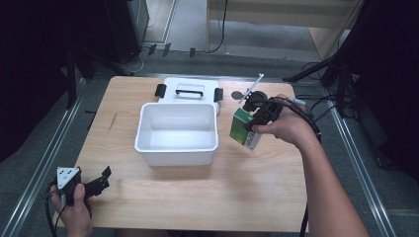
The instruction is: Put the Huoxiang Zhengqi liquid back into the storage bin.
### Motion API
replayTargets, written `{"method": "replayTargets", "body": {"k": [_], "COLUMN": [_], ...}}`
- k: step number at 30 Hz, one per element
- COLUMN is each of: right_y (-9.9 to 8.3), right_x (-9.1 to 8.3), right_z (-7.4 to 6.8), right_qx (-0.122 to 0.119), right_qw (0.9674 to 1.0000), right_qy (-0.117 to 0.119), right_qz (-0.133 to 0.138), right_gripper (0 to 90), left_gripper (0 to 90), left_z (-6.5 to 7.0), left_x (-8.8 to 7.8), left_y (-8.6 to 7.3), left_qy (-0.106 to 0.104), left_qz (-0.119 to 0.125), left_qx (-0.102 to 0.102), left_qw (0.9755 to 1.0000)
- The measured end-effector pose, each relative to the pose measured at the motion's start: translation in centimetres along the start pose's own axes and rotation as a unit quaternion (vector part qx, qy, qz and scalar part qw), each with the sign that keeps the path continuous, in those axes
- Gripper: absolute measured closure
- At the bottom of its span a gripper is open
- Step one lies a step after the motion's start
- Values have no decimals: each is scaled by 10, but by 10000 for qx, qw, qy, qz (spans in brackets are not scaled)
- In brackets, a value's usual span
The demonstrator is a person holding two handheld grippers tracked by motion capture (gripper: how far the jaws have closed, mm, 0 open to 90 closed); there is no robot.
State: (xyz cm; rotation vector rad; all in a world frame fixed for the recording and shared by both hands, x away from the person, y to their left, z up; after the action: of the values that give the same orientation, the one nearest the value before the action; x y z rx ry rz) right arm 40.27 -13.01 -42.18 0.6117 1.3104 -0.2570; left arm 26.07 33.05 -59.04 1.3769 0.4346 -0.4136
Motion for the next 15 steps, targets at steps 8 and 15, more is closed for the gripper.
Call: {"method": "replayTargets", "body": {"k": [8,15], "right_y": [12,29], "right_x": [-23,-42], "right_z": [-9,-13], "right_qx": [33,364], "right_qw": [9999,9987], "right_qy": [107,182], "right_qz": [129,292], "right_gripper": [643,643], "left_gripper": [0,0], "left_z": [0,0], "left_x": [0,0], "left_y": [0,0], "left_qy": [-1,-8], "left_qz": [-10,-9], "left_qx": [-5,-5], "left_qw": [10000,10000]}}
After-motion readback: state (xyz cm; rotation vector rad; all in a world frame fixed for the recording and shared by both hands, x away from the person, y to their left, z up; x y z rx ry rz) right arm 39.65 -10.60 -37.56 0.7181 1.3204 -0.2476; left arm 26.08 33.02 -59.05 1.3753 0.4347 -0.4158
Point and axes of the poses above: each handheld gripper's, and its own axes: x roughly forward along the jaws, y roughly out of its top, z roughly to its right, the point moved 8 cm from there along x, roughly forward along the jaws, and after that the axes turned 3 degrees about -z, right-handed, at the moved point
